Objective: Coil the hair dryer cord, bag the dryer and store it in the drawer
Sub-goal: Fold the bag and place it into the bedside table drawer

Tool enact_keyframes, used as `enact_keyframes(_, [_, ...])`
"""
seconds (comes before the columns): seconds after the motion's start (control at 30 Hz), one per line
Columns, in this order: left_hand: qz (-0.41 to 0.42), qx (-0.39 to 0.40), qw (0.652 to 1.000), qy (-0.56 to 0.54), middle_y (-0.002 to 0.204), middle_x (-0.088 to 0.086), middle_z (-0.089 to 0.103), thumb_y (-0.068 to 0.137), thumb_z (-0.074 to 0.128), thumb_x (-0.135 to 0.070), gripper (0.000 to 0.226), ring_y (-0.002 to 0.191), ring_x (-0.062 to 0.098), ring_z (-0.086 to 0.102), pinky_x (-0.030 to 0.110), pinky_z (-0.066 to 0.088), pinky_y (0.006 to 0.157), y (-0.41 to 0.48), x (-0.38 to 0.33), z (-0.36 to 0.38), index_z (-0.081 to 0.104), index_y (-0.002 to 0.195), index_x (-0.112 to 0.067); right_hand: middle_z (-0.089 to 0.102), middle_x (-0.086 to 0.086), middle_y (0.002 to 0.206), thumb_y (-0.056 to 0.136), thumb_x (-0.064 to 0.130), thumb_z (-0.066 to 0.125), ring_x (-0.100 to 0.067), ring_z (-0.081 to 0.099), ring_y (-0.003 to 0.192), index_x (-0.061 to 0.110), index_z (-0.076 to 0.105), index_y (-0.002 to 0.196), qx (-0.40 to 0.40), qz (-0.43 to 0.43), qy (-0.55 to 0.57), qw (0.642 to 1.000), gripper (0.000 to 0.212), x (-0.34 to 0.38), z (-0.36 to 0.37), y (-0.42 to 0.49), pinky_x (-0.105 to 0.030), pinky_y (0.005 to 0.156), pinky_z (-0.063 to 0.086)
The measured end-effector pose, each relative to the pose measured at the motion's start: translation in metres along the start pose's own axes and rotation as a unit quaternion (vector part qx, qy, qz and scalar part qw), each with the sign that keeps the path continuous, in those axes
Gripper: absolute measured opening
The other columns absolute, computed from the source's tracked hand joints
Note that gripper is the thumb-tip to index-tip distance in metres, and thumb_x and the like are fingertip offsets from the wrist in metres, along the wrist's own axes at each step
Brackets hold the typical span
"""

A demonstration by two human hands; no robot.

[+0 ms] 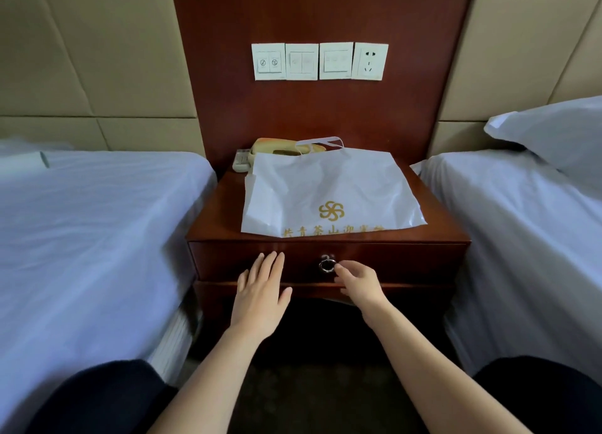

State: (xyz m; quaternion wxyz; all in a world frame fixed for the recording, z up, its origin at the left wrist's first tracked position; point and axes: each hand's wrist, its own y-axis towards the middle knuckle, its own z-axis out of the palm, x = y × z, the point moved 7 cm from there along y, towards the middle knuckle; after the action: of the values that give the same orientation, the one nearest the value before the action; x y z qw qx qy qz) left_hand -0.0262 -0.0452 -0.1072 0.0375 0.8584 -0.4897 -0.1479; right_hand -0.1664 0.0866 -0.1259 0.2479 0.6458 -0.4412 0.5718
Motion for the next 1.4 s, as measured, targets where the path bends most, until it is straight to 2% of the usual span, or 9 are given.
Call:
enact_keyframes(0.13, [0.021,-0.035,0.999,0.034,0.153,0.008,0.033,0.09,0.055,-0.034,0.068,0.144,0.028,0.025,0.046,0.031,0.111,0.004,0.003,0.001,0.028,0.148,-0.013,0.065,-0.005,0.086,0.095,0.023,0.051,-0.015,0.062,0.078,0.008,0.064,0.094,-0.014,0.034,0.054,0.998,0.019,-0.003,0.017,0.009,-0.027,0.071,0.049])
enact_keyframes(0.27, [0.01,-0.08,0.996,0.041,0.144,0.015,0.045,0.078,0.07,-0.029,0.072,0.136,0.033,0.04,0.051,0.042,0.101,0.008,0.007,-0.002,0.041,0.141,-0.009,0.062,-0.001,0.076,0.098,0.024,0.045,-0.013,0.06,0.067,0.013,0.058,0.073,-0.006,0.036,0.074,0.997,0.03,-0.002,0.027,0.012,-0.025,0.064,0.046])
enact_keyframes(0.57, [-0.001,-0.103,0.994,0.047,0.151,0.012,0.037,0.09,0.054,-0.035,0.062,0.142,0.027,0.029,0.051,0.026,0.111,0.008,0.004,-0.016,0.037,0.144,-0.01,0.062,-0.001,0.096,0.097,0.025,0.046,-0.012,0.062,0.07,0.015,0.057,0.067,0.054,0.055,0.028,0.997,0.033,-0.003,0.018,0.004,-0.021,0.058,0.046])
enact_keyframes(0.73, [0.009,-0.09,0.994,0.063,0.143,0.006,0.049,0.094,0.031,-0.046,0.057,0.139,0.024,0.036,0.05,0.018,0.114,-0.003,-0.003,-0.021,0.046,0.139,-0.013,0.063,-0.003,0.074,0.097,0.025,0.045,-0.013,0.062,0.068,0.013,0.058,0.063,0.066,0.022,-0.082,0.994,0.038,0.0,0.01,-0.023,-0.023,0.062,0.048])
enact_keyframes(0.93, [0.016,-0.02,1.0,-0.004,0.128,-0.004,0.058,0.098,0.027,-0.046,0.047,0.123,0.017,0.048,0.035,0.017,0.114,-0.026,-0.01,-0.038,0.052,0.129,-0.021,0.069,0.004,0.071,0.091,0.026,0.051,-0.011,0.065,0.058,0.017,0.066,0.078,-0.023,-0.207,-0.345,0.915,0.022,0.062,-0.031,-0.079,-0.029,0.063,0.055])
enact_keyframes(1.03, [0.009,0.005,0.999,-0.053,0.119,-0.005,0.062,0.099,0.032,-0.041,0.039,0.112,0.016,0.054,0.032,0.027,0.105,-0.045,-0.012,-0.049,0.059,0.121,-0.023,0.065,0.004,0.085,0.091,0.023,0.055,-0.016,0.057,0.078,0.017,0.068,0.09,-0.078,-0.331,-0.382,0.859,0.014,0.083,-0.052,-0.108,-0.019,0.065,0.041])
enact_keyframes(1.13, [0.006,0.039,0.994,-0.102,0.113,-0.006,0.064,0.099,0.033,-0.038,0.037,0.106,0.014,0.057,0.033,0.03,0.101,-0.07,-0.02,-0.052,0.064,0.116,-0.025,0.064,0.0,0.101,0.094,0.032,0.048,-0.022,0.056,0.094,0.015,0.067,0.098,0.008,-0.265,-0.454,0.85,0.025,0.055,-0.057,-0.112,-0.035,0.079,0.045])
enact_keyframes(1.2, [-0.002,0.057,0.99,-0.125,0.112,-0.008,0.064,0.099,0.032,-0.039,0.038,0.107,0.012,0.057,0.033,0.028,0.101,-0.087,-0.023,-0.054,0.065,0.114,-0.026,0.067,-0.003,0.09,0.096,0.04,0.042,-0.023,0.062,0.084,0.015,0.065,0.089,0.057,-0.198,-0.47,0.858,0.035,0.035,-0.061,-0.121,-0.038,0.073,0.048])
enact_keyframes(1.4, [-0.019,0.092,0.978,-0.184,0.12,-0.008,0.066,0.098,0.034,-0.039,0.04,0.115,0.009,0.055,0.029,0.029,0.105,-0.13,-0.023,-0.058,0.067,0.116,-0.027,0.07,-0.001,0.087,0.093,0.048,0.041,-0.021,0.063,0.079,0.018,0.066,0.085,0.052,-0.192,-0.48,0.854,0.04,0.017,-0.072,-0.147,-0.037,0.075,0.051])
